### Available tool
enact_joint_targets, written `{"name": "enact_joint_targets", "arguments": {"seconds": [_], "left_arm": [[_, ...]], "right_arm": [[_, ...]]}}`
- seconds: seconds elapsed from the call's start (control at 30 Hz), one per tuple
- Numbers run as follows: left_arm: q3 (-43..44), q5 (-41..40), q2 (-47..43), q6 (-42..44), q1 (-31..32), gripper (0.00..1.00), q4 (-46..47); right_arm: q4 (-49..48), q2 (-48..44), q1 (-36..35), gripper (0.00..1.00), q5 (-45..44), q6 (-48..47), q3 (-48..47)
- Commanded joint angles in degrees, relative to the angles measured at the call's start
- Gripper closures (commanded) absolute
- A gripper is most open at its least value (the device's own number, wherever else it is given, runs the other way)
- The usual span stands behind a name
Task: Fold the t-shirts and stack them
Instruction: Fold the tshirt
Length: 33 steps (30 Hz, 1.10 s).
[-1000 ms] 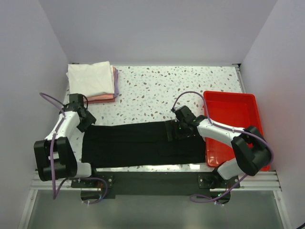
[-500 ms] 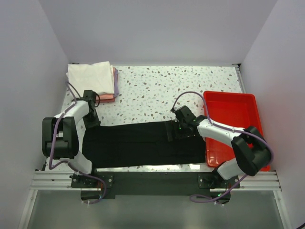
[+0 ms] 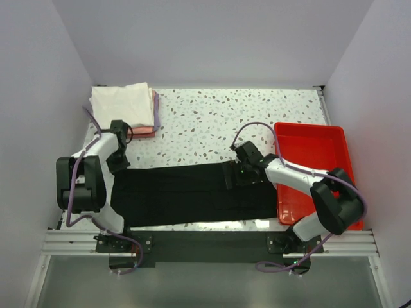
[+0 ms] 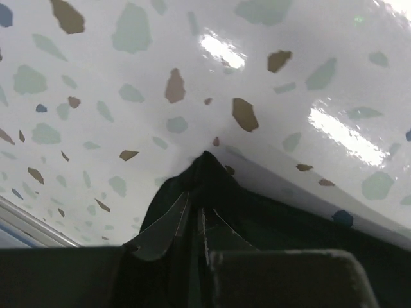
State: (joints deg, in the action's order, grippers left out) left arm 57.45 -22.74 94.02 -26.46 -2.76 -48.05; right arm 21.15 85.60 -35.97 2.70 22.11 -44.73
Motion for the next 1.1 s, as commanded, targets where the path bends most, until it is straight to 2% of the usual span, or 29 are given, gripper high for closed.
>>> {"name": "enact_joint_targets", "arguments": {"seconds": [0.0, 0.2, 0.33, 0.37, 0.43, 0.53, 0.63, 0.7, 0.73, 0.87, 0.93, 0.97, 1.07], "left_arm": [[3.4, -6.4, -1.4, -3.3, -4.5, 0.90, -2.3], [4.0, -3.9, -1.6, -3.5, -8.3, 0.91, -1.1], [4.0, 3.3, -2.0, -2.5, -11.1, 1.00, 0.8], [3.5, 8.1, -3.3, -0.8, -11.6, 1.00, 3.1], [3.2, 12.3, -4.9, -0.3, -13.4, 1.00, 4.6], [1.7, 26.0, -9.1, 1.6, -17.6, 1.00, 8.6], [0.0, 33.3, -10.3, 1.3, -23.1, 1.00, 10.1], [-2.0, 37.8, -10.3, 2.9, -26.3, 1.00, 11.6], [-2.2, 41.8, -9.0, 4.4, -26.8, 1.00, 11.4], [-1.4, 48.3, -5.0, 4.8, -28.2, 1.00, 10.6], [0.2, 49.3, -3.3, 5.8, -28.2, 0.80, 9.7], [0.9, 48.0, -3.1, 5.5, -28.2, 0.75, 9.0], [3.5, 39.6, -4.7, 3.5, -28.3, 0.66, 7.3]], "right_arm": [[3.9, 5.6, 2.3, 0.01, -2.5, 0.5, 2.1], [3.7, 9.0, 4.6, 0.01, -2.1, 1.4, 2.3], [3.8, 9.3, 5.0, 0.01, -1.7, 1.4, 2.2], [3.7, 9.3, 5.1, 0.01, -1.7, 1.4, 2.3], [3.7, 9.1, 5.2, 0.01, -1.7, 1.4, 2.3], [3.8, 8.7, 5.3, 0.01, -1.7, 1.4, 2.5], [3.8, 8.5, 5.6, 0.01, -1.6, 1.3, 2.5], [3.9, 8.8, 5.7, 0.01, -1.4, 1.2, 2.5], [3.9, 8.9, 5.7, 0.01, -1.1, 1.0, 2.5], [3.9, 8.7, 5.9, 0.01, -0.9, 0.7, 2.4], [3.9, 8.2, 5.8, 0.01, -0.8, 0.3, 2.3], [4.0, 7.9, 5.9, 0.01, -0.8, 0.2, 2.3], [4.2, 6.8, 6.0, 0.01, -1.4, 0.0, 2.1]]}}
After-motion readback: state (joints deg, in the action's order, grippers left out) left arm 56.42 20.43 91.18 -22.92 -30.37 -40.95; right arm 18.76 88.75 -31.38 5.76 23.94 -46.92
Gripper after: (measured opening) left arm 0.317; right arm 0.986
